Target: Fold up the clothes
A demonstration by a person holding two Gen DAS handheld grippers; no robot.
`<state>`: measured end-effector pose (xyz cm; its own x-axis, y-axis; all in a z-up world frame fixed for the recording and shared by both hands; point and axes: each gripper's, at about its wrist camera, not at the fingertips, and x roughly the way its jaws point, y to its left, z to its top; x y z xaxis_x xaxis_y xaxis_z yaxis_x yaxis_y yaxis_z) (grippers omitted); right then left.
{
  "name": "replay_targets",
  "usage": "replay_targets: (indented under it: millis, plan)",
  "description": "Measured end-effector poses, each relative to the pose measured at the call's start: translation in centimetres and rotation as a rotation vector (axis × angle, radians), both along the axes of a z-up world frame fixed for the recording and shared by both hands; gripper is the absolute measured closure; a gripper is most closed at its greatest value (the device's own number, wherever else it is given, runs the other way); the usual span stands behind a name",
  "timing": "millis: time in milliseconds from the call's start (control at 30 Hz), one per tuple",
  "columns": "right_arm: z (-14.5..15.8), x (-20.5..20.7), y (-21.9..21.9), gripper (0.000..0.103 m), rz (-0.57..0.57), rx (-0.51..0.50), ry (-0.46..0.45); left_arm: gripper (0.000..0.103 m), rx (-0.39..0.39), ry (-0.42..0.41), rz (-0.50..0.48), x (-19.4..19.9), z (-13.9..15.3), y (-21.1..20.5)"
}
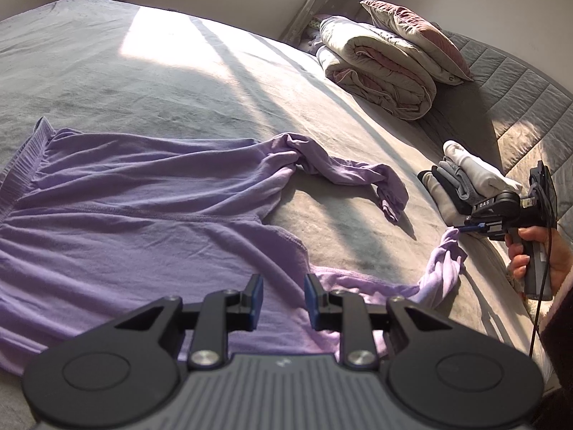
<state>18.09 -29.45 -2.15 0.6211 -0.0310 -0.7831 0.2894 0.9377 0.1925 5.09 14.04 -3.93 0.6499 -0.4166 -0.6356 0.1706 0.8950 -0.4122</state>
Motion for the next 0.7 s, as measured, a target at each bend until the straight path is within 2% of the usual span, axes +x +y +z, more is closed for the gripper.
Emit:
replay_targets:
  millis: [167, 400, 567, 700]
  plan:
    - [-0.2, -4.4, -2.3, 0.09, -0.002, 0.089, -0.018, 0.078, -0.008, 0.014, 0.048, -0.7, 0.1, 1.0]
    - [-1.6, -8.0, -4.4, 0.09, -0.013, 0.297, -0.091, 0.078, 0.012, 0.041, 0.144, -2.7, 0.1, 2.5]
    - [-2.3, -7.6, -4.0, 0.089, 0.002, 0.309, -0.073, 0.077, 0.013, 0.059, 0.235, -5.0, 0.3, 5.0]
    - [-2.9, -7.3, -3.8, 0.089, 0.013, 0.319, -0.059, 0.074, -0.027, 0.099, 0.314, -6.7, 0.1, 7.8]
